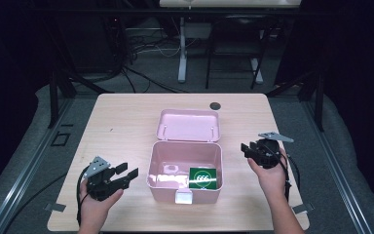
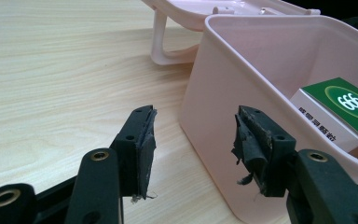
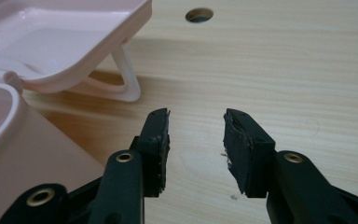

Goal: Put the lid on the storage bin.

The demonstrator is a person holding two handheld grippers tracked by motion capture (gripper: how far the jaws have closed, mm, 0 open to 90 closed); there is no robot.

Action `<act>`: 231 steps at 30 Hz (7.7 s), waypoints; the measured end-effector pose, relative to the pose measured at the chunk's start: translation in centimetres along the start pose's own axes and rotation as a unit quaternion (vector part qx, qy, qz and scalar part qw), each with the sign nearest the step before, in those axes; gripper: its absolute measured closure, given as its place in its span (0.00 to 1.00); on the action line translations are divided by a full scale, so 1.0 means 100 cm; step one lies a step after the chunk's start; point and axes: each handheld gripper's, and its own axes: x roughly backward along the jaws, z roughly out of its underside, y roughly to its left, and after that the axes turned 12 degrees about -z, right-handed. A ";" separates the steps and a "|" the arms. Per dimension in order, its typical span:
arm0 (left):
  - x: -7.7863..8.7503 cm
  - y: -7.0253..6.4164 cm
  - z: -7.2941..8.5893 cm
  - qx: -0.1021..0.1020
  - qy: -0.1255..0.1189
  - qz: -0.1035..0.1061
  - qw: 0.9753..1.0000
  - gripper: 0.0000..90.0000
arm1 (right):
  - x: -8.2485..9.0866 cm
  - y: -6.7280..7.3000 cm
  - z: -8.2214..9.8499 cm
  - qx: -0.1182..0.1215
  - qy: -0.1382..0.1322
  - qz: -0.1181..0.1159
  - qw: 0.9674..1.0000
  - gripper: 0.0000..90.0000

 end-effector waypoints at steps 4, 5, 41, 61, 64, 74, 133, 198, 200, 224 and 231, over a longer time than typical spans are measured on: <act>0.001 0.001 0.000 0.002 -0.003 0.000 1.000 0.53 | -0.006 -0.003 -0.001 -0.008 0.008 -0.015 1.000 0.62; 0.001 0.002 0.000 0.003 -0.005 0.001 1.000 0.53 | -0.008 -0.004 -0.001 -0.008 0.009 -0.013 1.000 0.61; 0.012 -0.011 -0.007 -0.009 -0.024 0.026 0.999 0.53 | -0.031 0.036 -0.097 0.006 0.132 -0.053 0.990 0.53; 0.012 -0.031 -0.011 -0.031 -0.017 0.058 0.998 0.57 | -0.077 0.037 -0.136 -0.064 0.197 -0.024 0.978 0.58; 0.011 -0.032 -0.011 -0.037 -0.013 0.060 0.997 0.58 | -0.089 0.034 -0.136 -0.081 0.208 -0.014 0.975 0.62; 0.010 -0.038 -0.011 -0.043 -0.013 0.068 0.997 0.62 | -0.109 0.031 -0.135 -0.102 0.219 0.011 0.970 0.67; 0.004 -0.046 -0.008 -0.061 -0.003 0.069 0.996 0.78 | -0.061 0.061 -0.152 -0.060 0.128 -0.009 0.990 0.98; 0.003 -0.045 -0.006 -0.054 -0.006 0.069 0.996 0.78 | 0.033 0.089 -0.074 0.033 -0.051 -0.100 0.993 0.98; 0.003 -0.045 -0.006 -0.053 -0.007 0.069 0.996 0.77 | 0.035 0.092 -0.071 0.039 -0.056 -0.098 0.993 0.98; 0.004 -0.045 -0.012 -0.056 -0.009 0.068 0.996 0.72 | 0.044 0.099 -0.040 0.050 -0.102 -0.092 0.989 0.98; 0.009 -0.043 -0.029 -0.057 -0.023 0.056 0.997 0.68 | 0.046 0.100 -0.035 0.054 -0.104 -0.093 0.989 0.98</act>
